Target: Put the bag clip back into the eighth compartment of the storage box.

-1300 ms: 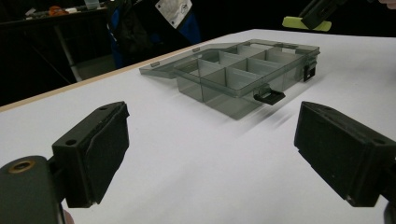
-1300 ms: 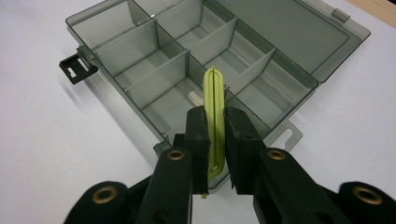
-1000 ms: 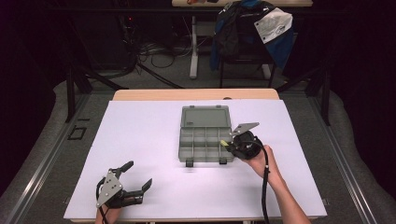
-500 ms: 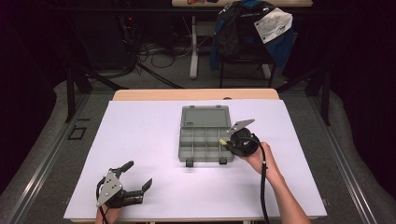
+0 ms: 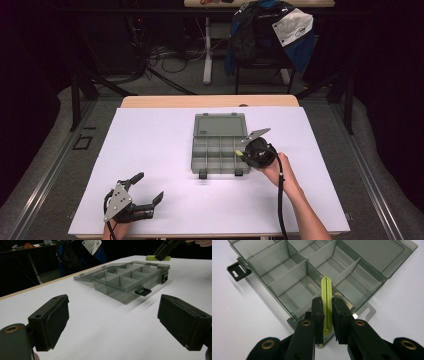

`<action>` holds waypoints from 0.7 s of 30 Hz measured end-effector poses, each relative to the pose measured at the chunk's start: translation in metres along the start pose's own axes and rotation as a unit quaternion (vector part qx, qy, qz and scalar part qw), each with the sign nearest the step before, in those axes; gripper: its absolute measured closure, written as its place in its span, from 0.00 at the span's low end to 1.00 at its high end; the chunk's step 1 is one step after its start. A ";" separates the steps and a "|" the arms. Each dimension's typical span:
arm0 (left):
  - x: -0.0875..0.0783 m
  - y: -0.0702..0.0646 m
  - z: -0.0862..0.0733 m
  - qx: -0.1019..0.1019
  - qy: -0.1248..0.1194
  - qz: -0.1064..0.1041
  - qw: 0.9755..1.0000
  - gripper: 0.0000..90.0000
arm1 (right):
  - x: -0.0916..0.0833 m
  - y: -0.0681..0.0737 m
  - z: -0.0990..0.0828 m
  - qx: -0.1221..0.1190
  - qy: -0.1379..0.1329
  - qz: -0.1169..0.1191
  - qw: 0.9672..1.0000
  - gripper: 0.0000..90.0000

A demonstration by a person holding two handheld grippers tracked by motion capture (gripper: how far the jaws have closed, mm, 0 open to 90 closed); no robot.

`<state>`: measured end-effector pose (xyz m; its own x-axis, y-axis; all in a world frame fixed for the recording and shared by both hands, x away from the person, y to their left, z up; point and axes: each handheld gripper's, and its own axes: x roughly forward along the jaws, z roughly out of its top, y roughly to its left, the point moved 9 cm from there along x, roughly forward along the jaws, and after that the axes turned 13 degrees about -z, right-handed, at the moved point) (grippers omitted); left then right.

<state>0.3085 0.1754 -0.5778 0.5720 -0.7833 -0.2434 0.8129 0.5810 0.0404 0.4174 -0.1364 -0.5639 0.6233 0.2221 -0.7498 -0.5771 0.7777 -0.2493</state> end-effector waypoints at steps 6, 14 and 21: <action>-0.001 0.001 0.000 0.000 0.002 0.002 1.000 0.11 | 0.003 0.000 -0.002 -0.002 0.006 -0.003 1.000 0.90; 0.000 0.000 0.000 -0.001 0.002 0.001 1.000 0.11 | 0.010 0.002 -0.005 0.003 0.011 -0.013 1.000 0.89; -0.001 0.001 -0.001 -0.003 0.002 0.003 1.000 0.11 | 0.012 0.002 -0.007 0.000 0.023 -0.019 1.000 0.89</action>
<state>0.3086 0.1771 -0.5780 0.5759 -0.7793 -0.2470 0.8092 0.5863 0.0369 0.4199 -0.1360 -0.5777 0.6200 0.1648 -0.7671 -0.5531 0.7852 -0.2784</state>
